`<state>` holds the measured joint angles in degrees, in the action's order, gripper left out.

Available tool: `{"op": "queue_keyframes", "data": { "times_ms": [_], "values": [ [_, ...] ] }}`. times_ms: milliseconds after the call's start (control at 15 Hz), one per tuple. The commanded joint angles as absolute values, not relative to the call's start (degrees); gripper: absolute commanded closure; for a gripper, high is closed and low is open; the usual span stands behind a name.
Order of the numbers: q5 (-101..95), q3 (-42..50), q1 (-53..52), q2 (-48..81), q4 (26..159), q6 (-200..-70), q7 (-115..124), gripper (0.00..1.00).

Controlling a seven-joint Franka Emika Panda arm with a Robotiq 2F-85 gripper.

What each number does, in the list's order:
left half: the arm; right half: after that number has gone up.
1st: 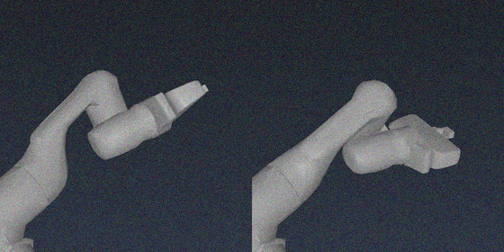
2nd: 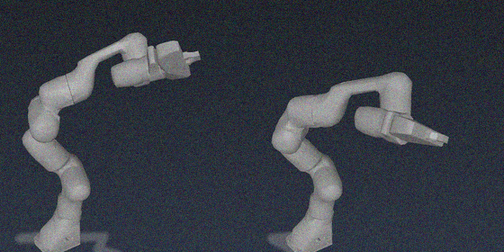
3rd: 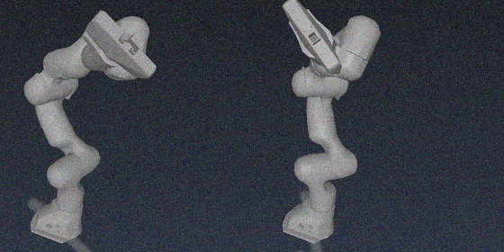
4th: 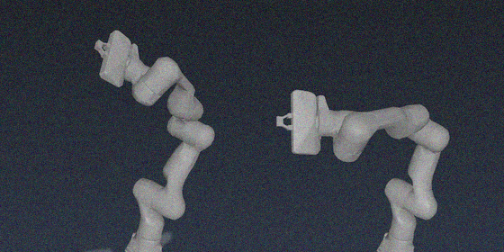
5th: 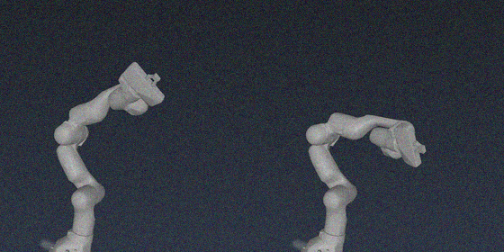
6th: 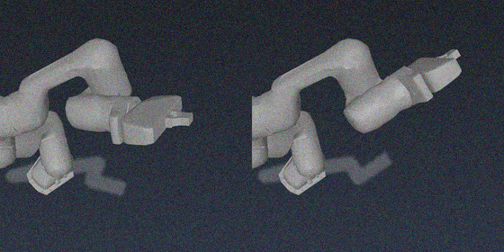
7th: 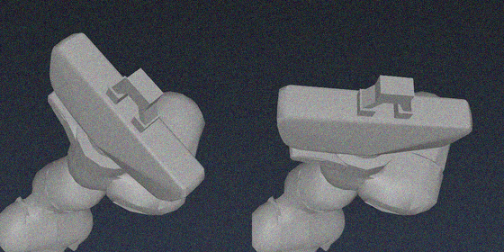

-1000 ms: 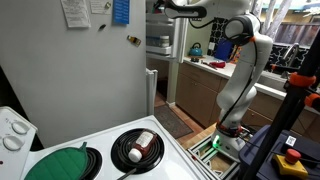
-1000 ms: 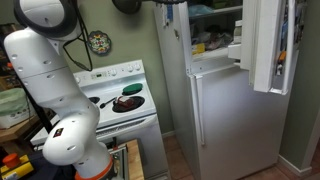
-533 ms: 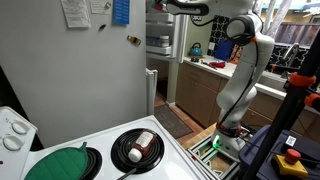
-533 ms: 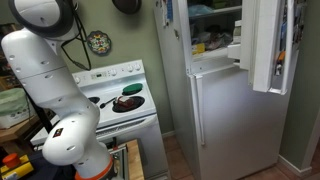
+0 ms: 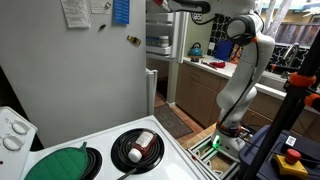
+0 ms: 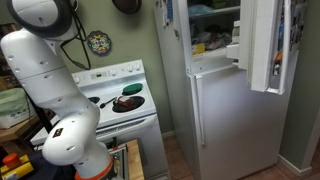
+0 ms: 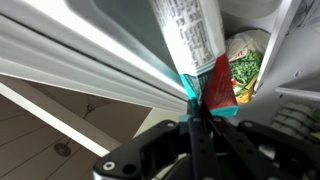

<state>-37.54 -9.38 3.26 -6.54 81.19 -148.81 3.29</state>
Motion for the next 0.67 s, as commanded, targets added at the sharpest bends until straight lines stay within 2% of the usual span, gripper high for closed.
{"op": "queue_keyframes", "data": {
  "times_ms": [0,600],
  "values": [
    [-38.33,-9.32,3.64,-6.81,80.47,-150.63,5.84,1.0],
    [-36.67,-8.56,3.47,-6.44,79.81,-157.12,11.21,1.0]
  ]
}}
